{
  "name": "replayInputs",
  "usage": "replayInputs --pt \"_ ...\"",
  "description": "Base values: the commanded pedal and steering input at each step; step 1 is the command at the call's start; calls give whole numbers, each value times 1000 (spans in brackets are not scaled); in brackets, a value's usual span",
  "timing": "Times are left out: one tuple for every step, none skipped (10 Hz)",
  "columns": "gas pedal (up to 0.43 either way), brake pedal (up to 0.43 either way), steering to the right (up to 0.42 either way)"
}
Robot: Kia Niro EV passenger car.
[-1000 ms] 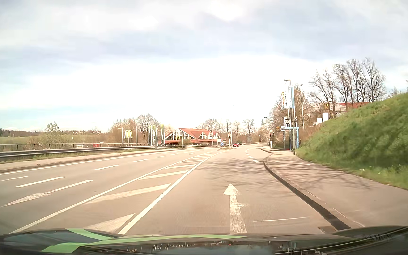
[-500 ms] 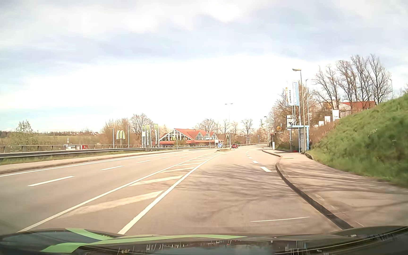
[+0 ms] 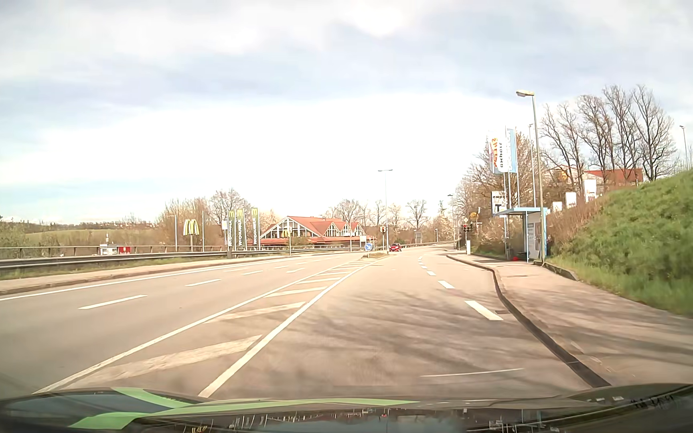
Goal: Follow the waypoints while adhering to traffic rules and regulations
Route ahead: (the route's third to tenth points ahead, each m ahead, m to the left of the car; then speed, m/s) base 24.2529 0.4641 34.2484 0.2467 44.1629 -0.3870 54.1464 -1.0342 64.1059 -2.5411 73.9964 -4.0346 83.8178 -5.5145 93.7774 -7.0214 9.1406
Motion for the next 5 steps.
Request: replayInputs --pt "0 177 9" --pt "0 177 9" --pt "0 171 9" --pt "0 146 9" --pt "0 116 8"
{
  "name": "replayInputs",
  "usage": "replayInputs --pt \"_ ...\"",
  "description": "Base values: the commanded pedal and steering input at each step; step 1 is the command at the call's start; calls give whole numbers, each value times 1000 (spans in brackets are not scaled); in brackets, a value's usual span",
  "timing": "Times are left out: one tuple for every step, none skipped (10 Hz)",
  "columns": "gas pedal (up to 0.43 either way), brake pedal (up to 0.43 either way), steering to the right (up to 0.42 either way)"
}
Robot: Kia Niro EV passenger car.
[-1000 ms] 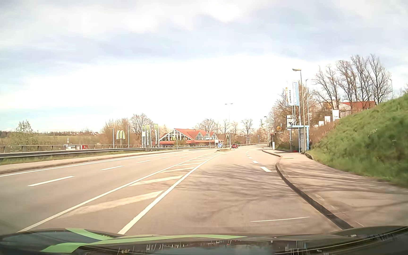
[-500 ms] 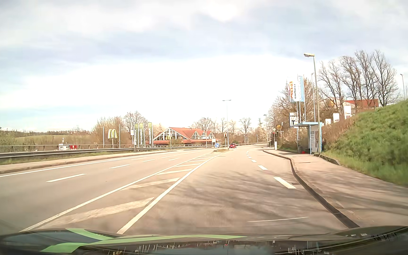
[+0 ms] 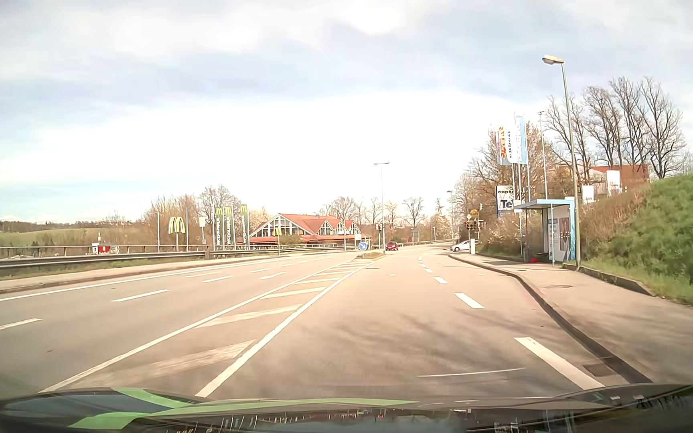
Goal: Follow the waypoints while adhering to traffic rules and regulations
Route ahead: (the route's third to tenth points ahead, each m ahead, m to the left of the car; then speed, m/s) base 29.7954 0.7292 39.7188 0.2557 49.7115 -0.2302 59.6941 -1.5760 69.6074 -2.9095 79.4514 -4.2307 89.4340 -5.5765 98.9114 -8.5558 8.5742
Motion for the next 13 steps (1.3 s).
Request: replayInputs --pt "0 110 8" --pt "0 98 8" --pt "0 91 8" --pt "0 91 8" --pt "0 98 8" --pt "0 91 8" --pt "0 79 8" --pt "0 55 8" --pt "0 49 8" --pt "0 49 6" --pt "0 43 6" --pt "0 43 5" --pt "0 43 5"
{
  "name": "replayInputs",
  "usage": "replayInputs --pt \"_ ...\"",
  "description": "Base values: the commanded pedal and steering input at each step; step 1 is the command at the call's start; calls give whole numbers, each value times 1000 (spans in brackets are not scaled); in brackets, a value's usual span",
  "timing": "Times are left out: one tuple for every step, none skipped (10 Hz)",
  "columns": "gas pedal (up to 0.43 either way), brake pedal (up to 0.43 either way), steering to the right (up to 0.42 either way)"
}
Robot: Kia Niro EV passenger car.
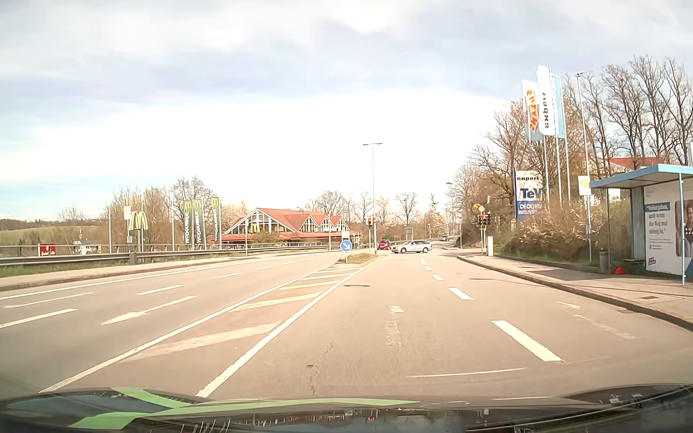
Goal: Follow the waypoints while adhering to traffic rules and regulations
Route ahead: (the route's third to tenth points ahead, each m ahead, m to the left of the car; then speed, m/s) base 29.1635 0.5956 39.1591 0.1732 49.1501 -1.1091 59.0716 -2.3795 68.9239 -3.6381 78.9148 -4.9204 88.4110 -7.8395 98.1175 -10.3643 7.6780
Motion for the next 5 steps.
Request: replayInputs --pt "0 43 5" --pt "0 43 11" --pt "0 43 13" --pt "0 43 13" --pt "0 43 14"
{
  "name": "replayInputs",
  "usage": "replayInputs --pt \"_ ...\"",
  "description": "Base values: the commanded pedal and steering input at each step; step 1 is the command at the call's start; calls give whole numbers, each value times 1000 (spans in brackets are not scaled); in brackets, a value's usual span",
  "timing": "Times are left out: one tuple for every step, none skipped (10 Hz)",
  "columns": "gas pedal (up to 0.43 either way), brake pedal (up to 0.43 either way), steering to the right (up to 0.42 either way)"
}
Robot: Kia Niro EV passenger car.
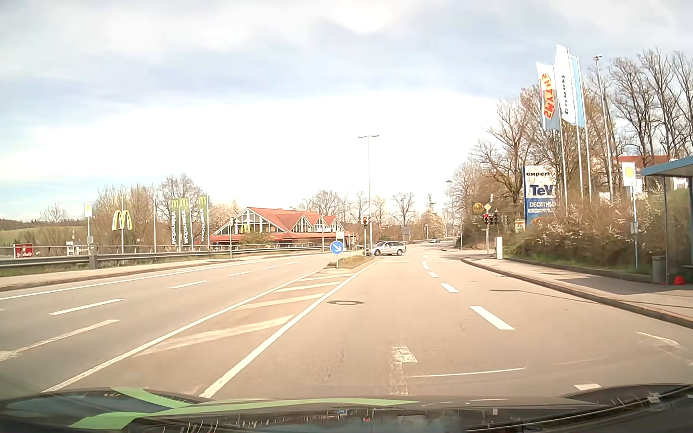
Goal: Follow the waypoints while adhering to traffic rules and regulations
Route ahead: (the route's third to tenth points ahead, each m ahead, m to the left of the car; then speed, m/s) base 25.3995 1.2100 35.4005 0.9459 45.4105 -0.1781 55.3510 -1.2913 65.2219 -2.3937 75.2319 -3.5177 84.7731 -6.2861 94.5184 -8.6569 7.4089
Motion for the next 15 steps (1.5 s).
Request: replayInputs --pt "0 49 14" --pt "0 55 17" --pt "0 67 19" --pt "0 91 17" --pt "0 104 18" --pt "0 116 18" --pt "0 128 17" --pt "0 165 14" --pt "0 183 8" --pt "0 207 1" --pt "0 220 0" --pt "0 220 0" --pt "0 201 0" --pt "0 183 0" --pt "0 171 -1"
